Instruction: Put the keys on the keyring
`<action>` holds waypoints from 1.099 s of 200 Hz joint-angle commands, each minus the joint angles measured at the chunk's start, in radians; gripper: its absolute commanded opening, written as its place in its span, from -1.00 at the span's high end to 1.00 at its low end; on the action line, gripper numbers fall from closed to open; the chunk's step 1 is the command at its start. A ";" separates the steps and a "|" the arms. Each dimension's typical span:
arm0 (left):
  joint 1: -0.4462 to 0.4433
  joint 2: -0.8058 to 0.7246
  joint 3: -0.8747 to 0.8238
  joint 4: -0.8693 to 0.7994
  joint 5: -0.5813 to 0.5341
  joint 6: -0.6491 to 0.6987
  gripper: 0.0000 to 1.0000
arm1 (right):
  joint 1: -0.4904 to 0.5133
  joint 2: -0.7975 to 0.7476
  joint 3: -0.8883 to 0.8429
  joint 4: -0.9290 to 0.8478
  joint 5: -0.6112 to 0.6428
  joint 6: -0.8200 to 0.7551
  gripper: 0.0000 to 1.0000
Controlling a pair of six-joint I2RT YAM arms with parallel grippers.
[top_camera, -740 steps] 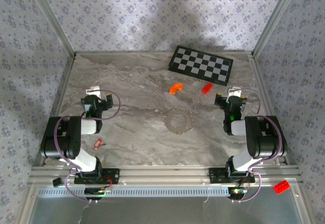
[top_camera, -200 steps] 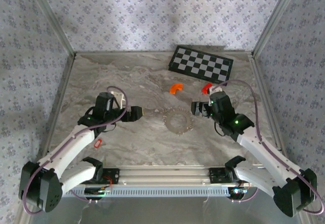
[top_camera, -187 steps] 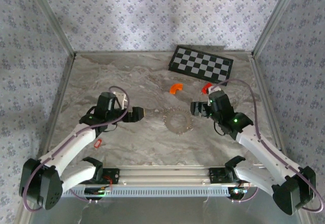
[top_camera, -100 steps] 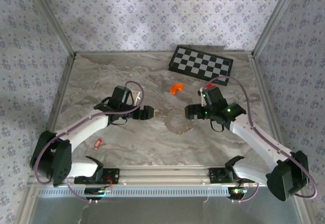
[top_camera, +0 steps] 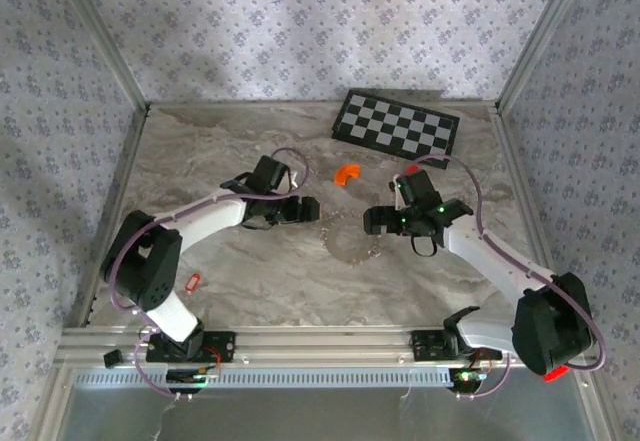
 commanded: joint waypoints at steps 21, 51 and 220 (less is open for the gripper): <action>-0.064 0.036 0.046 -0.029 -0.140 -0.152 -0.53 | -0.038 0.012 -0.014 0.066 -0.055 -0.009 -0.99; -0.088 0.088 0.102 -0.083 -0.175 -0.192 -0.41 | -0.039 0.001 -0.037 0.091 -0.072 -0.010 -0.99; -0.158 0.235 0.150 0.009 -0.164 -0.350 0.19 | -0.098 -0.042 -0.119 0.136 -0.114 -0.042 -0.99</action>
